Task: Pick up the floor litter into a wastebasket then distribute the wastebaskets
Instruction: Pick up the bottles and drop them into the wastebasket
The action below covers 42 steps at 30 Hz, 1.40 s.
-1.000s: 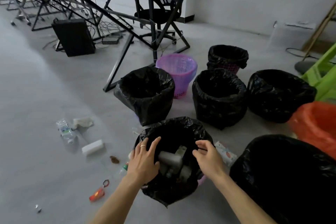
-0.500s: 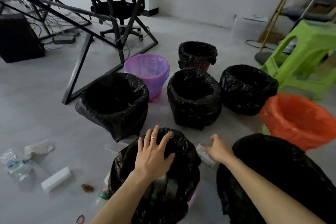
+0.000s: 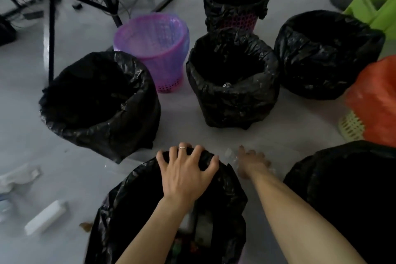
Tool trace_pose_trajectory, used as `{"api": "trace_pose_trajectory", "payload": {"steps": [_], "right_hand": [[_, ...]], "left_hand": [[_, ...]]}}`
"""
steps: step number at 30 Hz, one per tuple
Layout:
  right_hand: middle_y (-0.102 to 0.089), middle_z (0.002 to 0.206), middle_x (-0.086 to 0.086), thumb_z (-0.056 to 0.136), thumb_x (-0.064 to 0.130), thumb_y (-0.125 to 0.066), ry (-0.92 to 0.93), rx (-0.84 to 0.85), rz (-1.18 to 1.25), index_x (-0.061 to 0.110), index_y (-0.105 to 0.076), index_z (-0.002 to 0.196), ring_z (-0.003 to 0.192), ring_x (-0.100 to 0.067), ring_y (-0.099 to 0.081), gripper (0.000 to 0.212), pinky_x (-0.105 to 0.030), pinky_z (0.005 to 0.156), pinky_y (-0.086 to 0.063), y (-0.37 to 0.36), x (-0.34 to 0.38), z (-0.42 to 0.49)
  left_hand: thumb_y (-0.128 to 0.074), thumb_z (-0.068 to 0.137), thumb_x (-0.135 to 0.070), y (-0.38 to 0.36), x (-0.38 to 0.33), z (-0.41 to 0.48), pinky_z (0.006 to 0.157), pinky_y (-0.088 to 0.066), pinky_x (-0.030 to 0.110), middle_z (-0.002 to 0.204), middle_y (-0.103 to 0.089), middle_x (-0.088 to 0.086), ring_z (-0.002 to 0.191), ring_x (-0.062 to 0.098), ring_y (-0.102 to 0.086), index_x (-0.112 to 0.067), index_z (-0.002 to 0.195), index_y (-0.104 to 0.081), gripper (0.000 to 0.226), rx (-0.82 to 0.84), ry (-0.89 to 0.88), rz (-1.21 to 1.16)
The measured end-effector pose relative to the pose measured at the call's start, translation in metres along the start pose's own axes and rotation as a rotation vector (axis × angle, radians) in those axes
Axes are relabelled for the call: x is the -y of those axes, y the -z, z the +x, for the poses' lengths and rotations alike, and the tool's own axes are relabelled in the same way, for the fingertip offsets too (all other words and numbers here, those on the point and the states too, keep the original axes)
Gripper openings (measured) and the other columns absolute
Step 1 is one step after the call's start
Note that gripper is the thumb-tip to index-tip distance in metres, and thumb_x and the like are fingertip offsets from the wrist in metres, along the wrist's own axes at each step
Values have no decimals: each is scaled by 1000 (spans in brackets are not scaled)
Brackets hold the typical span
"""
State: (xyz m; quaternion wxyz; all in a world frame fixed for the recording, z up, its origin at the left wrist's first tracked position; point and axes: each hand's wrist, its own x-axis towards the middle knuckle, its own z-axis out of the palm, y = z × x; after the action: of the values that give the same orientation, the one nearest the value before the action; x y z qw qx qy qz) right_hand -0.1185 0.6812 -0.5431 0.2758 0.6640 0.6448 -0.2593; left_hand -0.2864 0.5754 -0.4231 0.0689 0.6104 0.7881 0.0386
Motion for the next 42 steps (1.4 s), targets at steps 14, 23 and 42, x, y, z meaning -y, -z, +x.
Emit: {"api": "trace_pose_trajectory", "payload": {"steps": [14,23,42], "right_hand": [[-53,132,-16,85,55,-65,372,-672,444,25,-13,154,115,-37,-56,92,-47,88,-51,84,24,-101],[-63,120,13,75,70,-59,709,-770,714,31,-25,150,103,-9,-63,91,-32,81,-52,75,71,-272],[-7,167,5,103,47,-38,801,-399,-51,51,-20,154,153,-16,-5,54,-33,122,-17,-36,82,-276]], "left_hand": [[-20,97,-62,27,39,-20,119,-12,46,158,-24,-5,147,18,-15,-41,145,-28,54,8,26,-271],[-38,96,-45,46,119,-121,117,-17,46,159,-24,8,146,29,-20,-28,148,-29,55,-83,365,-278],[-36,103,-38,29,124,-188,104,-42,33,144,-52,5,129,28,-51,-32,152,-27,50,257,386,-1006]]}}
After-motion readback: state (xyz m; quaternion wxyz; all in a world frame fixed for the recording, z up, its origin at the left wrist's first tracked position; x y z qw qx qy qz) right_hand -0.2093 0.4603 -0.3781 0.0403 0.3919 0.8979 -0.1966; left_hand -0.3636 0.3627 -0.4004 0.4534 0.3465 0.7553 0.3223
